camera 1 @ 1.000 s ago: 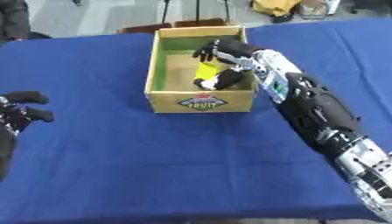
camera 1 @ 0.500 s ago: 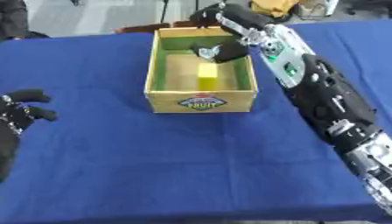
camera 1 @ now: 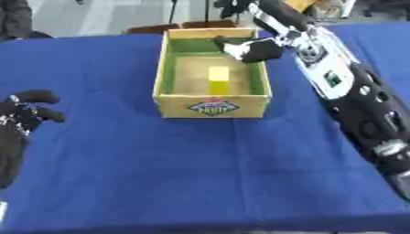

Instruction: Pick up objects on the table and place them in the box.

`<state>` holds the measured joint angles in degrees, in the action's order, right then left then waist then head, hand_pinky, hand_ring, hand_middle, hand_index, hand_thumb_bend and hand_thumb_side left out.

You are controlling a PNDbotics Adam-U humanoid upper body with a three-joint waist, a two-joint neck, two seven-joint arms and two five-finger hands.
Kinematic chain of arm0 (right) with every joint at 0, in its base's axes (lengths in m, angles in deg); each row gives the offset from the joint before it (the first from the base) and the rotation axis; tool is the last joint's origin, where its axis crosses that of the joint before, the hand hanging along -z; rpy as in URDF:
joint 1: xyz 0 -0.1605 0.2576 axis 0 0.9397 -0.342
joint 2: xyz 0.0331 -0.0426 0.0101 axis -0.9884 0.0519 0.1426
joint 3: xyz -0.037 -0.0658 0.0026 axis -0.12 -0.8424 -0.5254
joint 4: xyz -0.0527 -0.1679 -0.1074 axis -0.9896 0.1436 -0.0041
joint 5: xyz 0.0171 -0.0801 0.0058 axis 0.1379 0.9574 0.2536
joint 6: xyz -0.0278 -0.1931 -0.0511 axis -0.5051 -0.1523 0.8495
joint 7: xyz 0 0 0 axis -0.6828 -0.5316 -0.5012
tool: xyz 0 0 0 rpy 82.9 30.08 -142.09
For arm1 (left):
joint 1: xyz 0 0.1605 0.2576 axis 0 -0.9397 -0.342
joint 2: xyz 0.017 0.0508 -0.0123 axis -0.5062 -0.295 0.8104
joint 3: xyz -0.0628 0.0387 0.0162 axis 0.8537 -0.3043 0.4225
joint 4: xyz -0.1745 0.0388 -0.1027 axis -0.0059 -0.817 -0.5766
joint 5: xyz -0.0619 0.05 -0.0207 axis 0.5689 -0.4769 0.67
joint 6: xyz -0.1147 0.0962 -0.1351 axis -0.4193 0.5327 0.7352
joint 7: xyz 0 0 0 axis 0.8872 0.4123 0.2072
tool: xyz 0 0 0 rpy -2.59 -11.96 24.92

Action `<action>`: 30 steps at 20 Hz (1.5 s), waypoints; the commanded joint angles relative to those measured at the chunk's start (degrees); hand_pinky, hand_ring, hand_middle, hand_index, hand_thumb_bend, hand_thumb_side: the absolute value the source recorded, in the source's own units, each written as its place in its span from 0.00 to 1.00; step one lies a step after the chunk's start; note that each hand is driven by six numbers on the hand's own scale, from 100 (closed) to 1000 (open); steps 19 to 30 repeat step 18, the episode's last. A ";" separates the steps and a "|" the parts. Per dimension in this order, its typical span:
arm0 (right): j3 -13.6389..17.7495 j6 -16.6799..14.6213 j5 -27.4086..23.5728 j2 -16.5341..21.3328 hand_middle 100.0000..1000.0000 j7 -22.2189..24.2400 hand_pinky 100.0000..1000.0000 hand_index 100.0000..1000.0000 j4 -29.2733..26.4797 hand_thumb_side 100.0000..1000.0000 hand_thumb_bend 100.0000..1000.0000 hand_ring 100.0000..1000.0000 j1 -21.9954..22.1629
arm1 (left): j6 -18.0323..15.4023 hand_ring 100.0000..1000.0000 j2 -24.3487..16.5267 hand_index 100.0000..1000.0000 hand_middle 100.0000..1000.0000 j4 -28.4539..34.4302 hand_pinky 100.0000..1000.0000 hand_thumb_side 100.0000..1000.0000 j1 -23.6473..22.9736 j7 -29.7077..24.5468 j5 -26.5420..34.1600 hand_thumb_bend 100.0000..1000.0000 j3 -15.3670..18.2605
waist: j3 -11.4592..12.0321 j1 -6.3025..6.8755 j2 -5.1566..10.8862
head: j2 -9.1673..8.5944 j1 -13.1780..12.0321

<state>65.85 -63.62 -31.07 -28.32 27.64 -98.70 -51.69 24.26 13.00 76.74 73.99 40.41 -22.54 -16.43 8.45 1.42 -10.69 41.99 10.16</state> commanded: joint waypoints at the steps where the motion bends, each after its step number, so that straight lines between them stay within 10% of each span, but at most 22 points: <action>1: 0.44 2.02 -3.52 3.92 0.64 -0.22 0.76 0.90 -6.07 0.56 0.15 0.72 1.55 | -0.07 0.50 -0.91 0.72 0.61 0.63 0.72 0.94 0.45 0.41 -0.19 0.71 0.80 | -0.35 0.01 0.59 | -0.59 -0.32; 17: 6.93 10.07 -18.83 9.80 0.63 -0.10 0.77 0.89 -19.72 0.59 0.11 0.73 15.95 | -0.12 0.50 -0.86 0.72 0.61 0.64 0.72 0.94 0.71 1.08 -0.55 0.71 1.49 | -2.50 -0.69 -0.43 | -0.61 -1.01; 30: 7.17 10.19 -19.30 9.81 0.63 -0.05 0.77 0.89 -19.99 0.59 0.11 0.73 16.45 | -0.12 0.50 -0.89 0.72 0.61 0.64 0.72 0.94 0.69 1.12 -0.56 0.71 1.52 | -2.52 -0.75 -0.45 | -0.69 -1.11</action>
